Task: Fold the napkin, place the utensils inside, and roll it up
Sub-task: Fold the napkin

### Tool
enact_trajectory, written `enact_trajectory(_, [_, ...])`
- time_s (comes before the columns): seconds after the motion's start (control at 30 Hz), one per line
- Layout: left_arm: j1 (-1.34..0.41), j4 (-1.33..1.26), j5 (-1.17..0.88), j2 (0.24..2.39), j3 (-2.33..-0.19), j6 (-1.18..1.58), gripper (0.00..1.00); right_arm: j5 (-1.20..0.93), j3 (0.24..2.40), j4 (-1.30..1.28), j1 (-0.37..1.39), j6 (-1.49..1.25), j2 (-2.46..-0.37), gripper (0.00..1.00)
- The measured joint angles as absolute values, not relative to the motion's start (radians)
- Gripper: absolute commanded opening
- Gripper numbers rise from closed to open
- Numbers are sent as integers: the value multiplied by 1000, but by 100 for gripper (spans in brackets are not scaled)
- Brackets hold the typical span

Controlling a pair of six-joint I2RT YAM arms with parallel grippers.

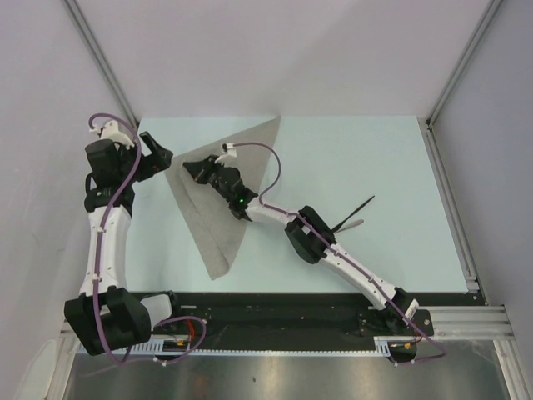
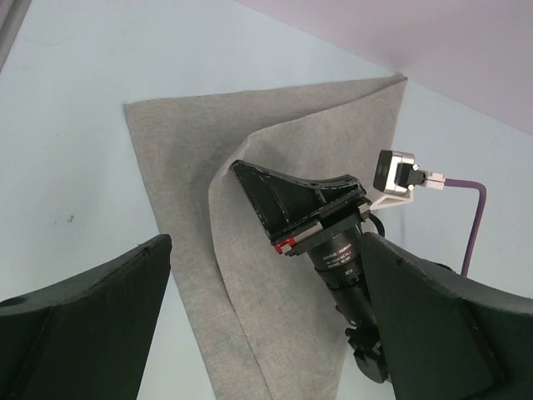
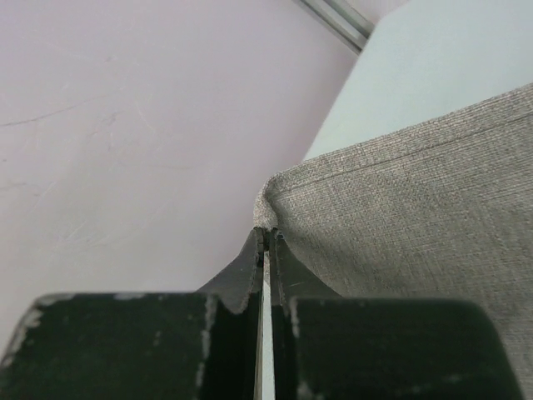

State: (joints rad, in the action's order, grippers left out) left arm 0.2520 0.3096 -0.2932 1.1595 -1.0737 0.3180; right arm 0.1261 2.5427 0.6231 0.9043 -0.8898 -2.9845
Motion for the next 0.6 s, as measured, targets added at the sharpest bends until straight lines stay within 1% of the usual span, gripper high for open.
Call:
enact_trajectory(0.03, [252,308,-296,1159,-1072,319,100,132,2548,631,910,-889,-2984,0])
enact_trajectory(0.07, [252,308,-301,1159,-1071,323,100,137,2554,641,914,-889,-2984,4])
enact_trajectory(0.1, [252,308,-304,1159,-1071,325,100,141,2560,649,917,-889,-2984,13])
enact_trajectory(0.13, [252,307,-309,1159,-1071,326,100,142,2563,653,921,-888,-2984,38])
enact_trajectory(0.2, [252,303,-319,1159,-1069,332,100,140,2564,656,926,-878,-2984,64])
enact_trajectory(0.23, [252,301,-321,1160,-1069,332,100,134,2564,653,927,-875,-2984,97])
enact_trajectory(0.27, [252,300,-322,1160,-1069,332,100,127,2563,649,927,-874,-2984,100])
enact_trajectory(0.37, [253,294,-323,1162,-1065,332,100,75,2519,646,917,-845,-2966,100])
enact_trajectory(0.47, [254,277,-328,1169,-1055,332,100,10,2356,646,892,-820,-2876,100])
enact_trajectory(0.53, [255,262,-337,1182,-1051,332,98,-24,2204,656,868,-807,-2780,99])
enact_trajectory(0.6, [255,245,-348,1206,-1047,332,95,-62,2077,667,838,-794,-2680,95])
